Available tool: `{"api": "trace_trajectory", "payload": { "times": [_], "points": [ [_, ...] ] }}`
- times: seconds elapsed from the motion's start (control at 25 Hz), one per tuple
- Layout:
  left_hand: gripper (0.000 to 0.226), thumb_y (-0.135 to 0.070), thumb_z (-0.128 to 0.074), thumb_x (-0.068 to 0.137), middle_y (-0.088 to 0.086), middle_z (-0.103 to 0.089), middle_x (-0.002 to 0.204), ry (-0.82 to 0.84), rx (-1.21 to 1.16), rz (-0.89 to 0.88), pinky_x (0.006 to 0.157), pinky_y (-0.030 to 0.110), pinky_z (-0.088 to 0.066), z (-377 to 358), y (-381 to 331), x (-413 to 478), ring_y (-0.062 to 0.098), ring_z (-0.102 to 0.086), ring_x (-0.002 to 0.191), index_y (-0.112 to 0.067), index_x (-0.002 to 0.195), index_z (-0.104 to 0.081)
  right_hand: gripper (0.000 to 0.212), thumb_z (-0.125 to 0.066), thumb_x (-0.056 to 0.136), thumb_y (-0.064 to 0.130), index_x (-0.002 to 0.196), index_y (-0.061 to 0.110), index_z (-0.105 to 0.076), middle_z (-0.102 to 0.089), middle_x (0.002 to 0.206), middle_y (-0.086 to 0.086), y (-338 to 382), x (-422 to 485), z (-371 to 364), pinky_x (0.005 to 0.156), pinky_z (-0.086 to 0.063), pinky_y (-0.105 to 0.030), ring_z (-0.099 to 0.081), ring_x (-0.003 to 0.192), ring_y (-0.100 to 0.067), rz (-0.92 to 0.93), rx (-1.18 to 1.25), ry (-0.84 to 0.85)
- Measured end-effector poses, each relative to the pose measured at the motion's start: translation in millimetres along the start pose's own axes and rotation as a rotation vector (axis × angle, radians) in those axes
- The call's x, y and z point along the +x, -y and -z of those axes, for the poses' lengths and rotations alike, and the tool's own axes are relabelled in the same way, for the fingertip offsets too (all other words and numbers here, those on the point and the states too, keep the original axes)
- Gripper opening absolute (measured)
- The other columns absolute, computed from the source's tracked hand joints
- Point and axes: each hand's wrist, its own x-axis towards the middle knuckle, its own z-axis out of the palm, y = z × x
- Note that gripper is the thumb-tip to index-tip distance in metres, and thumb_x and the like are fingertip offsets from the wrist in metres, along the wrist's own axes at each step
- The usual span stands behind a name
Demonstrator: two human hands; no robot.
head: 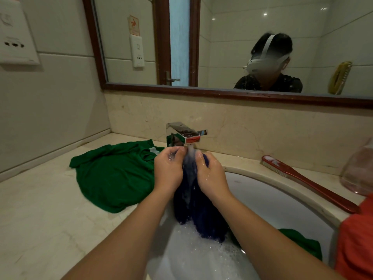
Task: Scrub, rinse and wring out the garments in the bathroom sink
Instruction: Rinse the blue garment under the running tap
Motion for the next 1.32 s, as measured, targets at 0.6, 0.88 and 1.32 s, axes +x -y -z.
{"api": "trace_trajectory", "payload": {
  "times": [0.6, 0.88, 1.32],
  "points": [
    [0.022, -0.027, -0.083, 0.082, 0.003, -0.076, 0.086, 0.099, -0.228, 0.264, 0.068, 0.028, -0.059, -1, -3, -5, 0.017, -0.073, 0.079, -0.013, 0.094, -0.072, 0.023, -0.052, 0.106, 0.028, 0.124, 0.020, -0.065, -0.069, 0.111, 0.007, 0, -5, 5, 0.085, -0.052, -0.023, -0.064, 0.102, -0.005, 0.093, 0.035, 0.017],
    [0.011, -0.016, -0.082, 0.083, 0.006, -0.075, 0.086, -0.072, -0.292, 0.262, 0.070, 0.031, -0.059, 2, -4, 1, 0.022, -0.072, 0.083, -0.013, 0.089, -0.072, 0.017, -0.051, 0.106, 0.034, 0.111, 0.027, -0.066, -0.070, 0.100, 0.009, 2, -4, -3, 0.078, -0.052, -0.025, -0.065, 0.092, -0.004, 0.083, 0.041, 0.068],
    [0.010, -0.018, -0.080, 0.086, 0.000, -0.071, 0.085, -0.135, -0.160, 0.112, 0.064, 0.010, -0.049, 5, -5, 4, 0.008, -0.067, 0.078, -0.015, 0.086, -0.071, 0.023, -0.048, 0.108, 0.034, 0.105, 0.019, -0.066, -0.070, 0.092, 0.005, 8, -7, -10, 0.062, -0.046, -0.011, -0.066, 0.083, -0.006, 0.019, 0.084, 0.059]
  ]
}}
